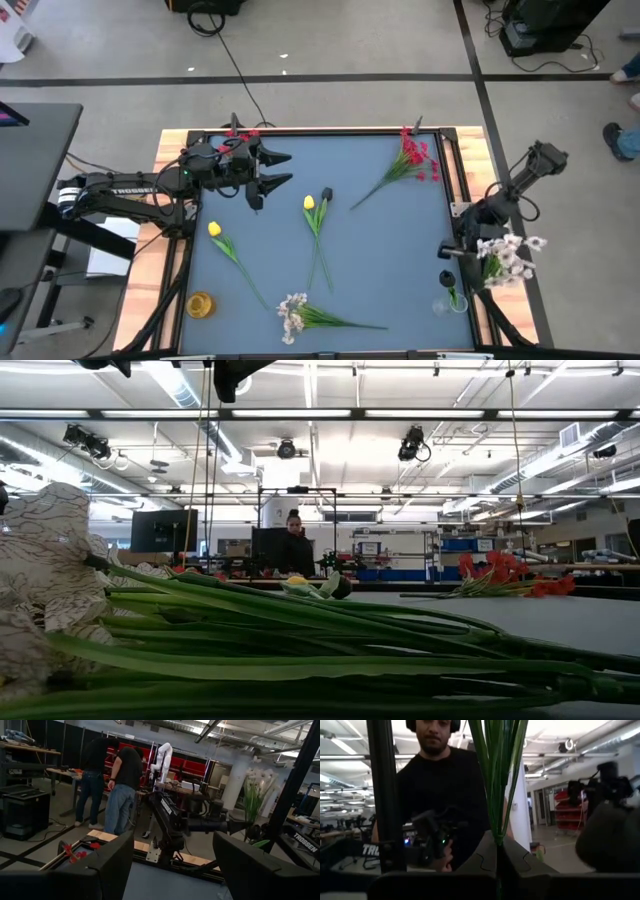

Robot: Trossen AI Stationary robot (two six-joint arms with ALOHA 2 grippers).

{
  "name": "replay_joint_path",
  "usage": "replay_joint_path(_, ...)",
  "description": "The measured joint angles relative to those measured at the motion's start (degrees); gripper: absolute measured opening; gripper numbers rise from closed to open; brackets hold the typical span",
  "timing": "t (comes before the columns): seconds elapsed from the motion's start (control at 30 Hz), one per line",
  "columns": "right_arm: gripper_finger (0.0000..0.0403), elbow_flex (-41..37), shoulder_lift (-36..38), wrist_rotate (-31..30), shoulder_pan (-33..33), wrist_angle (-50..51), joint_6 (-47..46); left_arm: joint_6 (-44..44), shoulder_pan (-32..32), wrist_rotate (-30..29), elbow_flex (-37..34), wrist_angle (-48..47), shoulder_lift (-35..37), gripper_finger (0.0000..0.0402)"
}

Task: Sort flowers into vase by color
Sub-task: Put the top white flowers into the transparent vase, then put the black flower into the transparent vase

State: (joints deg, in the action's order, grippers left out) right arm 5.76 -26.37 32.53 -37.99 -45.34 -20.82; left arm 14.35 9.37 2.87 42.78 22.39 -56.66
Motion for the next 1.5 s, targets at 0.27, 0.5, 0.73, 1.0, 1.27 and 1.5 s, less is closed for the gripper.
replay_joint_path(0.27, 0.0009, 0.00, -5.29, -0.58, -1.34, 0.11, 0.18, 0.00, 0.00, -0.01, 0.00, 0.00, -0.01, 0.0277)
replay_joint_path(0.5, 0.0067, 0.00, -6.65, -0.13, -1.34, 0.13, -6.51, 0.00, -0.02, -0.02, 0.00, 0.00, 0.00, 0.0277)
replay_joint_path(0.73, 0.0125, 0.02, -6.54, -0.15, -1.34, -0.03, -6.68, 0.00, -0.01, 0.00, 0.00, 0.01, 0.00, 0.0277)
replay_joint_path(1.0, 0.0126, 0.02, -3.06, -1.40, -1.31, -3.91, -8.16, 0.00, -0.02, -0.01, 0.00, 0.02, 0.00, 0.0277)
replay_joint_path(1.27, 0.0126, 0.13, 2.06, -8.64, -1.16, -13.09, -7.07, 0.00, -0.02, 0.00, 0.00, 0.00, 0.00, 0.0277)
replay_joint_path(1.5, 0.0133, 0.13, 2.58, -12.81, -1.16, -10.45, -8.53, 0.00, -0.02, -0.02, 0.00, 0.02, 0.00, 0.0277)
